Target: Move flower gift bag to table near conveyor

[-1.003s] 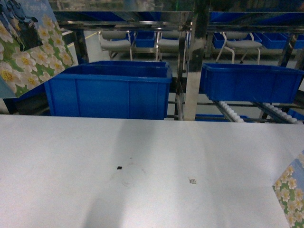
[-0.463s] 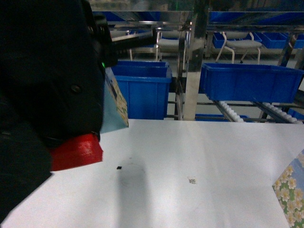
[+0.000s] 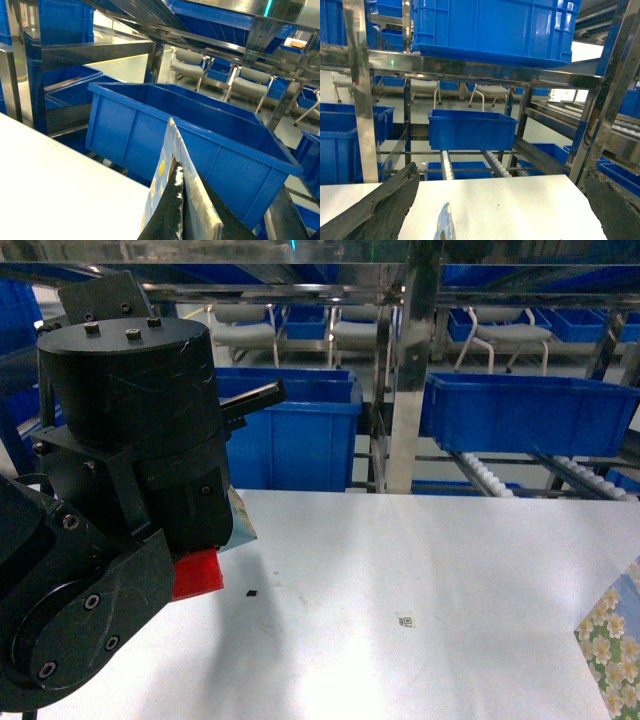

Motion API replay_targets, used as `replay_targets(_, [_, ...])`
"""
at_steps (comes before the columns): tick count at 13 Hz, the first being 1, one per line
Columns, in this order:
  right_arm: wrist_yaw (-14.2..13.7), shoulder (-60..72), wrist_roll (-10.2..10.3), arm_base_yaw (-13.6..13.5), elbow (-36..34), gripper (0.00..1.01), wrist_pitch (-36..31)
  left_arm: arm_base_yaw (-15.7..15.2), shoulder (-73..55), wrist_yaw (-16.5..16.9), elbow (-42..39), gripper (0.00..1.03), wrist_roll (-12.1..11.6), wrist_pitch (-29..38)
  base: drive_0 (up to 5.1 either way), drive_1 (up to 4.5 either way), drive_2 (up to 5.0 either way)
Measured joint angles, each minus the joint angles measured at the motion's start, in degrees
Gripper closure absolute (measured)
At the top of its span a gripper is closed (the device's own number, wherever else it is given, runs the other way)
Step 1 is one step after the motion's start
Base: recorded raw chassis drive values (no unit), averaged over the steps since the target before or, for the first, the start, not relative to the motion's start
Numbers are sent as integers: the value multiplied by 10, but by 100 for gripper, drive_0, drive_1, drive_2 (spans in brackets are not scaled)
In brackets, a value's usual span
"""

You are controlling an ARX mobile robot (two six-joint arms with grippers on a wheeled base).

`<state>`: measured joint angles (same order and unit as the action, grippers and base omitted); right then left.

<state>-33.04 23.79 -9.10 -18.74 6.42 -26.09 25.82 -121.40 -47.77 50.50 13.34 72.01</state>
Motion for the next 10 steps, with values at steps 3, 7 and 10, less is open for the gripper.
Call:
replay_targets(3, [0, 0, 0, 0, 0, 3, 0, 4, -23, -1, -19, 101, 2, 16, 0, 0, 0])
replay_targets(7, [0, 0, 0, 0, 0, 3, 0, 8, -67, -8, -23, 101, -9, 15, 0, 0, 0])
replay_targets(10, [0, 0, 0, 0, 0, 3, 0, 13, -79, -11, -33, 101, -22, 19, 0, 0, 0])
